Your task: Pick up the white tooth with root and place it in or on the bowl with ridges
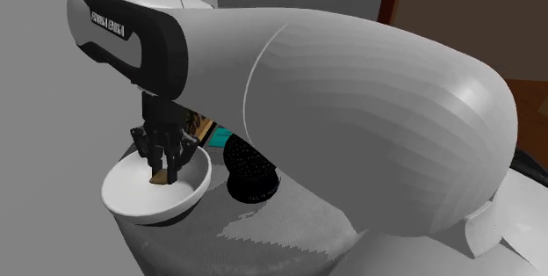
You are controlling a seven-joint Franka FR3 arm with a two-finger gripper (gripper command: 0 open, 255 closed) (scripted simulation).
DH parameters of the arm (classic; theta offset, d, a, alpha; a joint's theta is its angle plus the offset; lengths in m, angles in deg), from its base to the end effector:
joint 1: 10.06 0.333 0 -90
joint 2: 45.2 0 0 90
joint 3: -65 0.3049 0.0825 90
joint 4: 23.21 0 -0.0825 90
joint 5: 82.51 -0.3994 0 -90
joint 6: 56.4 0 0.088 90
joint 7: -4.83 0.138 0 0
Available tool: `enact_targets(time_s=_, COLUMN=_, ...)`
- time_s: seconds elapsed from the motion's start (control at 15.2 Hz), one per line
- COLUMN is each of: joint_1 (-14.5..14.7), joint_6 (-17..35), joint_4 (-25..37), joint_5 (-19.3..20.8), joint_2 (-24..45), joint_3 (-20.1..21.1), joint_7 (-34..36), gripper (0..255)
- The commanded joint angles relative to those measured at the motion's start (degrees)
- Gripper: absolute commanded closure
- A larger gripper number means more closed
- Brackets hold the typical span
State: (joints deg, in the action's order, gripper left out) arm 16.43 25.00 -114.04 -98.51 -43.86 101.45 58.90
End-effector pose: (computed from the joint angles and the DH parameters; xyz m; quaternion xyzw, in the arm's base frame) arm 0.2171 0.5086 0.5601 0.9815 0.0848 -0.1716 0.0011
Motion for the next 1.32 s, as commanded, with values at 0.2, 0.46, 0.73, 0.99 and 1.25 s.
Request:
enact_targets(time_s=0.2, joint_1=0.3, joint_6=-4.0, joint_4=5.5, joint_5=0.6, joint_2=1.5, joint_3=0.3, joint_7=1.8, gripper=255)
enact_targets(time_s=0.46, joint_1=0.7, joint_6=-7.1, joint_4=10.2, joint_5=1.2, joint_2=3.0, joint_3=0.5, joint_7=3.2, gripper=255)
enact_targets(time_s=0.73, joint_1=1.4, joint_6=-10.5, joint_4=15.4, joint_5=2.0, joint_2=5.0, joint_3=0.9, joint_7=5.0, gripper=255)
enact_targets(time_s=0.99, joint_1=2.4, joint_6=-14.0, joint_4=21.3, joint_5=3.0, joint_2=7.4, joint_3=1.4, joint_7=7.0, gripper=255)
enact_targets(time_s=1.25, joint_1=2.6, joint_6=-13.5, joint_4=20.1, joint_5=2.4, joint_2=6.4, joint_3=1.7, joint_7=7.5, gripper=255)
